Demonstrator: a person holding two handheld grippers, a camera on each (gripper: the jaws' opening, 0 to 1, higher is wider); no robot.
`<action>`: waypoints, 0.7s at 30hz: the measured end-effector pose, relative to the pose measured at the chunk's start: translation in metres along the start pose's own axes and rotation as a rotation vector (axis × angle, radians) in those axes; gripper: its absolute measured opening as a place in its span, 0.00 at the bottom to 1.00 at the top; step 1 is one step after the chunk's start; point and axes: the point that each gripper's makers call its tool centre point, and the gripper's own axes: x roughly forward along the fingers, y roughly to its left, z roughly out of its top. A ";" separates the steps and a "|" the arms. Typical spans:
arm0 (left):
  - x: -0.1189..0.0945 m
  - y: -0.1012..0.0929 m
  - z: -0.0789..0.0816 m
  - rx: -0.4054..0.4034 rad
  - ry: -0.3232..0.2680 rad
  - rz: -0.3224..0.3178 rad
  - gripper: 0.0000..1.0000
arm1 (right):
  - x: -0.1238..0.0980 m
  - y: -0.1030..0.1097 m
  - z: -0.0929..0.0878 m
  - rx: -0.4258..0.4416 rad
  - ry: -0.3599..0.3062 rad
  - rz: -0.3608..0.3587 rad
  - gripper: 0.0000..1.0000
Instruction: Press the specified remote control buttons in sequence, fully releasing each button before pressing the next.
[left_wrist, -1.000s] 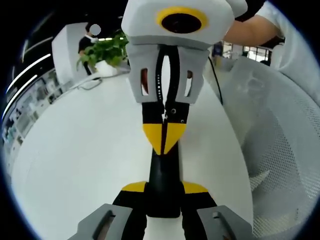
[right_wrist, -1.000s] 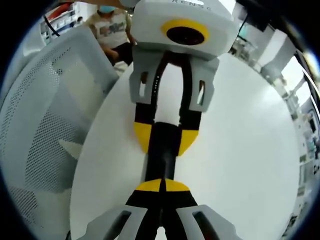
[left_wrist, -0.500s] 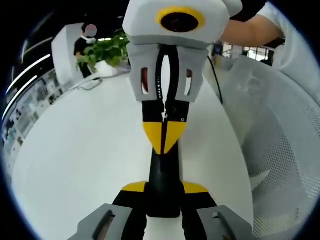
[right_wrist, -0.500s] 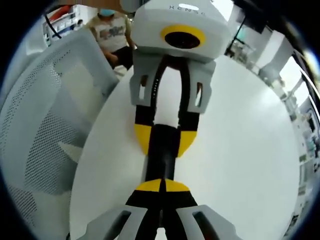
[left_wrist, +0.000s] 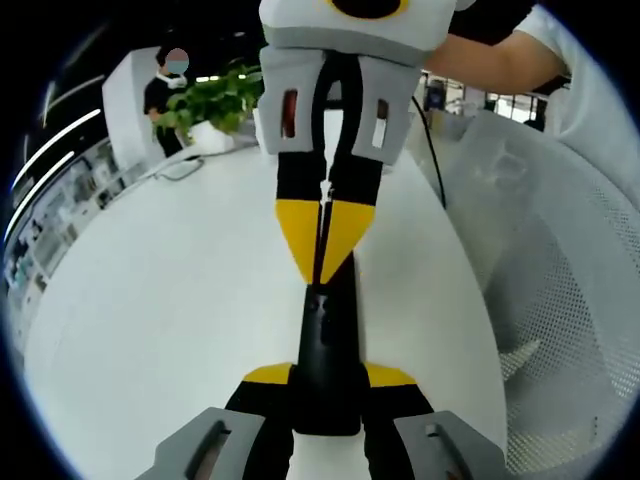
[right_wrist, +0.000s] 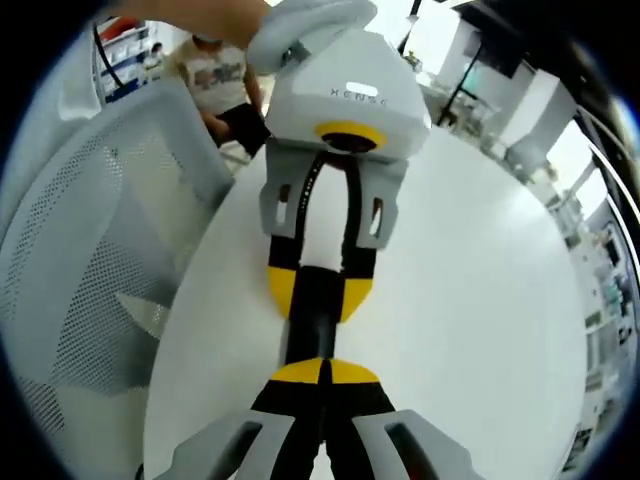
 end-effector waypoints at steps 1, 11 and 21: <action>0.000 0.000 0.000 0.000 0.000 0.000 0.24 | -0.001 0.000 0.001 -0.004 -0.001 -0.003 0.00; 0.000 0.000 0.000 0.000 -0.002 0.001 0.24 | -0.010 -0.004 0.008 -0.024 -0.004 -0.018 0.00; 0.000 0.000 -0.001 -0.001 -0.004 -0.002 0.24 | -0.010 -0.002 0.010 -0.029 -0.002 -0.015 0.00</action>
